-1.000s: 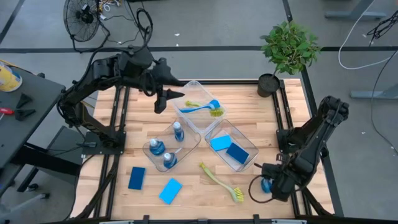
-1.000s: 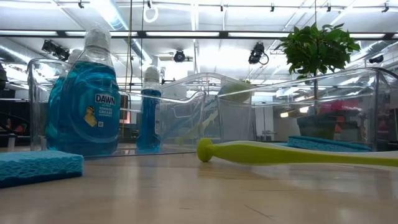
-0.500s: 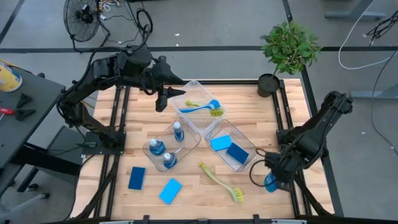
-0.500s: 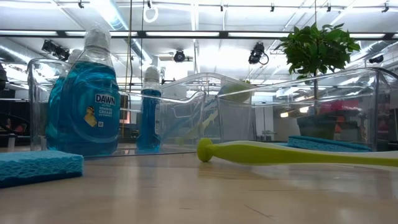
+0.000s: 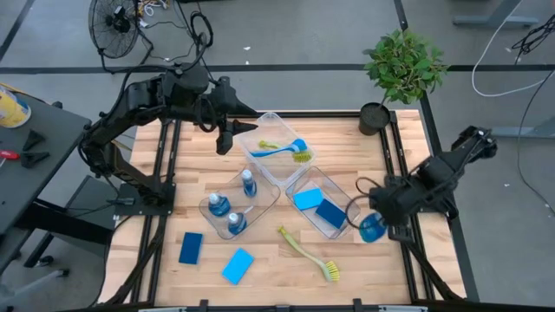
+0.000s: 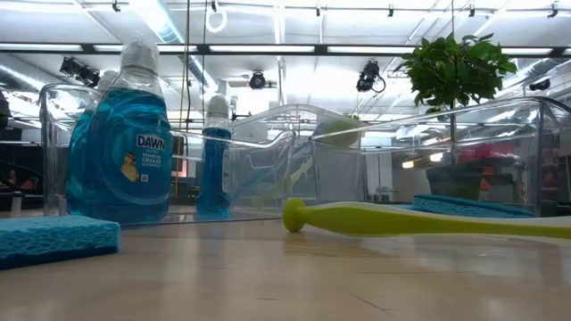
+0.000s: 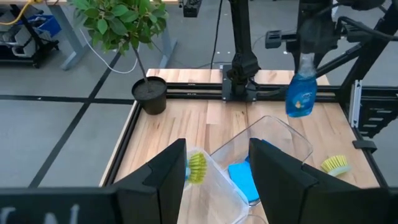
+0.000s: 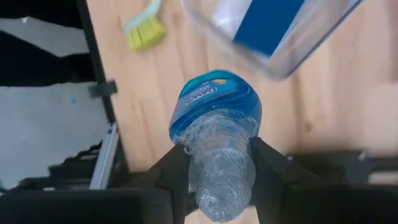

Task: Pick & Place Kitchen Sink Supplies
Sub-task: Put the blue dishwashing liquid into the left transparent bin

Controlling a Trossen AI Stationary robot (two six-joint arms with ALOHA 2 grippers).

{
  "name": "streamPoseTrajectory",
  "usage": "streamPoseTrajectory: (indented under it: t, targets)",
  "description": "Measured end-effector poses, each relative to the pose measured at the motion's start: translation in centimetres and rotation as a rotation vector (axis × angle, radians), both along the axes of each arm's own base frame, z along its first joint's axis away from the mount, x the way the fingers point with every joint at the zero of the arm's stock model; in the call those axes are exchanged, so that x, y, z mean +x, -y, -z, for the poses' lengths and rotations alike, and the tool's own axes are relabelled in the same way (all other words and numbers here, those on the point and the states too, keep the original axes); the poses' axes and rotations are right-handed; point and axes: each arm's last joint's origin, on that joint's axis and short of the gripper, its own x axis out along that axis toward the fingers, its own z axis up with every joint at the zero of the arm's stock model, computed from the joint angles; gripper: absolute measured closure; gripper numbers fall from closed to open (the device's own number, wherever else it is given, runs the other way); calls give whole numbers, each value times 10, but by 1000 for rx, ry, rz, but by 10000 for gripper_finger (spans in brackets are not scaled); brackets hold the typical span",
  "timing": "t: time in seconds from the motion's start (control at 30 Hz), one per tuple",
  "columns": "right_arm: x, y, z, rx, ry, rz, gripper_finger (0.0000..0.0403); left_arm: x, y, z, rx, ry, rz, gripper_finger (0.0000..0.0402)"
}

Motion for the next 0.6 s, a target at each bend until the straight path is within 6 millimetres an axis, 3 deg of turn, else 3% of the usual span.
streamPoseTrajectory:
  t: [0.3,0.6]
  targets:
    - [26,33,-4,-115,158,-131,280,-1,0,0,0,1,0,223]
    - [73,62,2,-178,320,-248,280,-10,1,-8,38,34,-23,223]
